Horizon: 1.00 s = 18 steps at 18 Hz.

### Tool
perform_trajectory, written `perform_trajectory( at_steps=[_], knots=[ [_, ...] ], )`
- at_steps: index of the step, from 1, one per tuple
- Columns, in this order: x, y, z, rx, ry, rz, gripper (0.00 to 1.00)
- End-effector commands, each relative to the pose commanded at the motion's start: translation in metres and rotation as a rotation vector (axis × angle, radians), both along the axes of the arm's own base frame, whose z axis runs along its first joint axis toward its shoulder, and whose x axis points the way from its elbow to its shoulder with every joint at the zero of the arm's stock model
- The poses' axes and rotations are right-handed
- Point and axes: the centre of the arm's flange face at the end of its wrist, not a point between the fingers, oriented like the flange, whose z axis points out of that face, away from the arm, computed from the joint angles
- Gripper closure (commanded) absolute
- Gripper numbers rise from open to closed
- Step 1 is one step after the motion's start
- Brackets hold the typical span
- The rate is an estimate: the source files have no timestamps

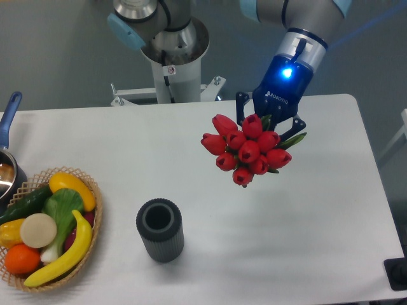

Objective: Insert the flowers into the vase
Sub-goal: 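Hold the red tulip bunch in the gripper above the table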

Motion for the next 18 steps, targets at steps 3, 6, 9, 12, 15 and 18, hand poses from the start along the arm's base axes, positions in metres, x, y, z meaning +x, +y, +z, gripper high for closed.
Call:
perform_trajectory(
  at_steps=[3, 6, 9, 12, 15, 18],
  knots=[
    [0.003, -0.001, -0.001, -0.001, -0.003, 0.001, 0.69],
    [0.003, -0.001, 0.000, 0.001, -0.003, 0.000, 0.68],
    [0.003, -0.001, 0.000, 0.001, -0.002, 0.000, 0.69],
    [0.003, 0.000, 0.003, 0.006, 0.012, -0.005, 0.69],
    [0.005, 0.005, 0.009, 0.040, 0.008, -0.021, 0.69],
    [0.005, 0.009, 0.007, 0.062, 0.002, -0.038, 0.69]
  ],
)
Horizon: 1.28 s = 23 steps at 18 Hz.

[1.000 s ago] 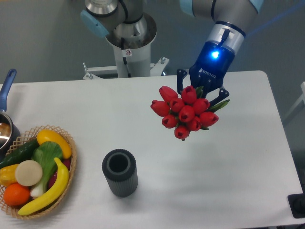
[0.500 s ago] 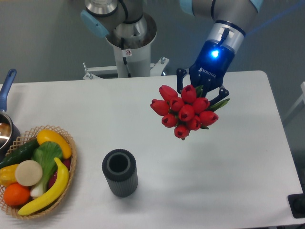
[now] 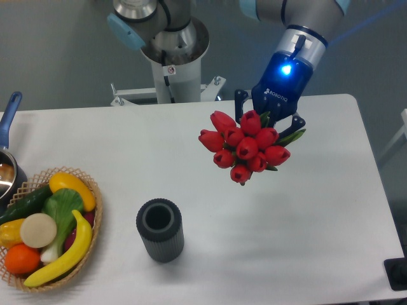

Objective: Insert the flowers into the vase
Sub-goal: 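Hold the red tulip bunch in the gripper above the table, then carry the tulip bunch toward the black vase, stems pointing down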

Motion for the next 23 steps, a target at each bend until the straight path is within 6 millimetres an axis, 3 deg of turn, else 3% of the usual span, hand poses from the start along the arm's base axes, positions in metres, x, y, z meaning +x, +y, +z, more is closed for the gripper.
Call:
perform_trajectory(
  at_steps=[7, 12, 23],
  knots=[
    [0.024, 0.032, 0.008, 0.121, -0.026, -0.108, 0.69],
    [0.045, 0.075, -0.005, 0.172, -0.006, -0.223, 0.68],
    [0.049, 0.087, 0.018, 0.343, -0.059, -0.301, 0.68]
  ],
)
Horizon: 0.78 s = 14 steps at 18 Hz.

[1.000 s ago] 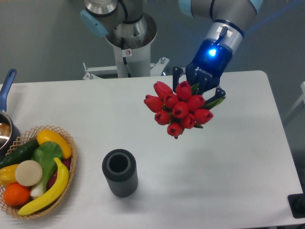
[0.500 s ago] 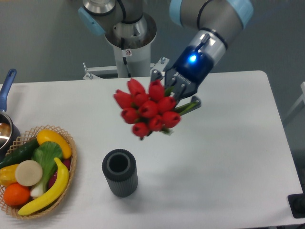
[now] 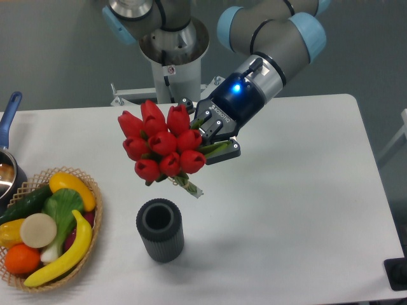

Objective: Insert the flowers into the vase
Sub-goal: 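Carry the tulip bunch toward the black vase, stems pointing down, then lower the tulip stems into the black vase opening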

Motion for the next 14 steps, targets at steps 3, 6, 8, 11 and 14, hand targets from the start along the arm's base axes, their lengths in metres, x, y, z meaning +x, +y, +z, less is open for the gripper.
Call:
perform_trajectory(
  at_steps=[3, 6, 8, 11, 14],
  knots=[
    [0.001, 0.000, 0.007, 0.041, -0.016, -0.017, 0.68],
    [0.001, 0.018, -0.015, 0.084, -0.085, -0.070, 0.69],
    [0.005, 0.030, -0.022, 0.082, -0.087, -0.092, 0.69],
    [0.008, 0.043, -0.029, 0.079, -0.095, -0.114, 0.69],
    [0.009, 0.044, -0.031, 0.079, -0.099, -0.116, 0.69]
  ],
)
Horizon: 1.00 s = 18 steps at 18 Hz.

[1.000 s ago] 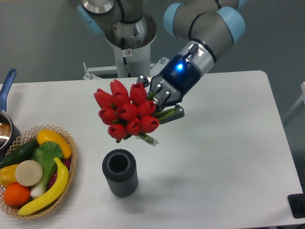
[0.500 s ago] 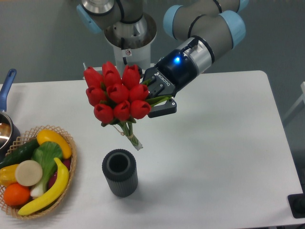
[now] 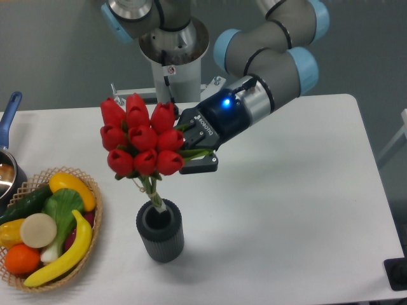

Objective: Insert the flowers into the vase
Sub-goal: 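Lower the tulip stems into the black vase opening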

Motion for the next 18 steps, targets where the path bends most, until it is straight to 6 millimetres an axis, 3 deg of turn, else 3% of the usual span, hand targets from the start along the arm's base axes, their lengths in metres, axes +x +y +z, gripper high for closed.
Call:
perform_trajectory(
  at_steps=[18],
  knots=[
    [-0.015, 0.001, -0.057, -0.055, -0.085, 0.013, 0.68]
  ],
)
